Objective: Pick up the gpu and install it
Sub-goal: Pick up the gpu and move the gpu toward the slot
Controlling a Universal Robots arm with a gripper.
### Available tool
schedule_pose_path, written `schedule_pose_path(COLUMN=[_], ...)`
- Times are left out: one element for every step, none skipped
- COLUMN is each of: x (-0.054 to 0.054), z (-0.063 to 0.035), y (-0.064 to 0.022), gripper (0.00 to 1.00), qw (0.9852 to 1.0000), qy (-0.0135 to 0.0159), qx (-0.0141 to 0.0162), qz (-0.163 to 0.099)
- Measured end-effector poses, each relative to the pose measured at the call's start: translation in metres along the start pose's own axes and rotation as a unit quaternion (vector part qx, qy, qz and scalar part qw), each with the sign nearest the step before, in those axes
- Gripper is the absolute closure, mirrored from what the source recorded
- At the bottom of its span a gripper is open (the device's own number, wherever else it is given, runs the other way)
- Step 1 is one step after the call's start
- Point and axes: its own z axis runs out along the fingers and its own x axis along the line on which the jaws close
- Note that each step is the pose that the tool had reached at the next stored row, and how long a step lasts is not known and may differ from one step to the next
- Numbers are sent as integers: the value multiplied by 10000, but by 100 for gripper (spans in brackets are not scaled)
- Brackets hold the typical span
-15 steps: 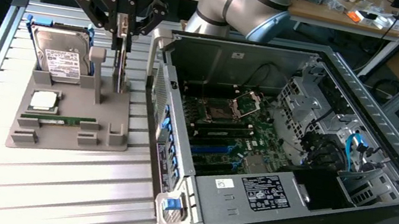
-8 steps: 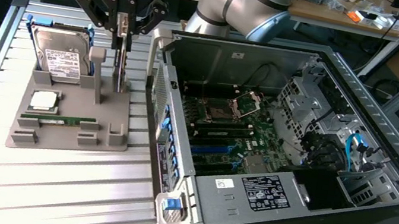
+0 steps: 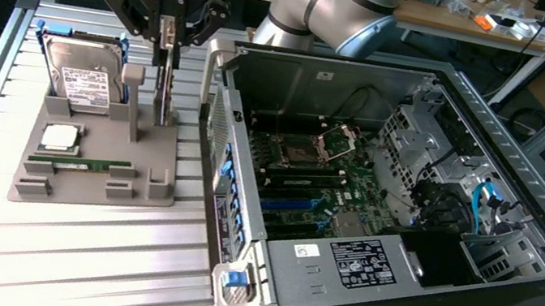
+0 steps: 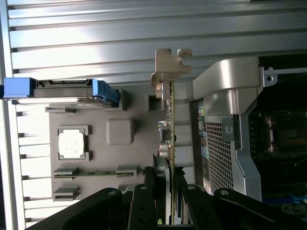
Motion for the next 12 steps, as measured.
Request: schedule_pose_path(x=[0,0,0,0,0,0,0,0,0,-1,-1,-1], z=[-3,-6,-8,-11,-12,-15,-17,-18,-19,-22,-23,-24], y=[0,0,1,1,1,1,1,1,1,1,1,1], gripper=[73,73,73,73,73,73,73,73,73,73,73,73], qw=[10000,10000,10000,10000,10000,10000,10000,10000,10000,10000,10000,10000], qy=[1,0,0,0,0,1,1,0,0,0,0,0], qx=[0,-1,-1,-2,-2,-2,-2,-3,-3,-1,4,11], qz=[0,0,0,0,0,0,0,0,0,0,-1,-1])
